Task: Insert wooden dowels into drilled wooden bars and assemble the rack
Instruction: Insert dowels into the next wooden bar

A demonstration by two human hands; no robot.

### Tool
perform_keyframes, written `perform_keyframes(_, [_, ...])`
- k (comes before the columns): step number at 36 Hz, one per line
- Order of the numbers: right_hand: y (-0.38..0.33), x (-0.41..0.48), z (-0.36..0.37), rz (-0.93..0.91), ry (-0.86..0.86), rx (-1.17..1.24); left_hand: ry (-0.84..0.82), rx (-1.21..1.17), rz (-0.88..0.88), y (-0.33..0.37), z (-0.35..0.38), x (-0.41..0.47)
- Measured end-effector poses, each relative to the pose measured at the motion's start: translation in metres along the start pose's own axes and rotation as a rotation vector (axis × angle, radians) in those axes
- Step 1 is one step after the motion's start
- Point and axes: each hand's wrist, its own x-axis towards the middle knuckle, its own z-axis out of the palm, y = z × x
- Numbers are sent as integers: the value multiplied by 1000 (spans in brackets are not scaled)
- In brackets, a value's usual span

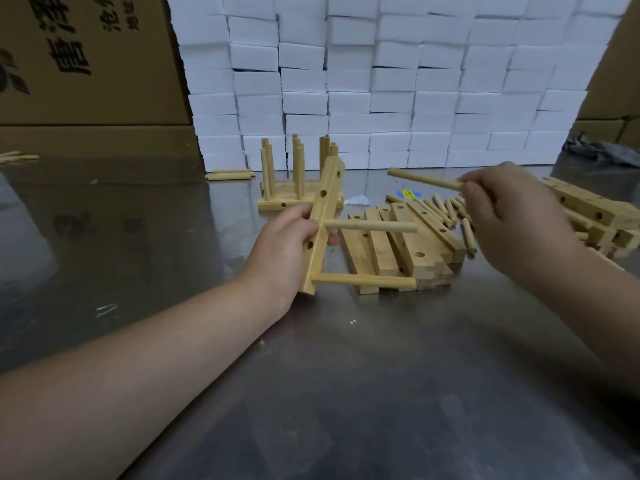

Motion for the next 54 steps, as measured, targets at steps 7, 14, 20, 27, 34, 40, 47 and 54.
perform_keyframes(7, [-10, -11, 1, -88, -35, 93, -108, -54, -38, 3, 1, -4])
perform_keyframes(14, [-21, -17, -3, -155, 15, 146, -191, -52, -2, 4, 4, -7])
perform_keyframes(20, [-27, -23, -1, -166, 51, 205, -231, -55, 20, 2, 3, -6])
perform_keyframes(27, [-25, -20, -5, -159, 168, 123, -271, -27, 43, 0, 1, -5])
perform_keyframes(34, [-25, -19, -3, -192, 111, 46, -290, -27, 44, 0, 0, -4])
perform_keyframes(40, [-24, -17, 1, -213, -2, 95, -278, -59, 37, 1, 0, -4])
perform_keyframes(47, [-25, -17, 1, -275, -127, 99, -323, -3, 58, 4, 2, -8])
perform_keyframes(54, [-28, -20, -4, -346, -55, 90, -416, -97, 19, 5, 6, -12])
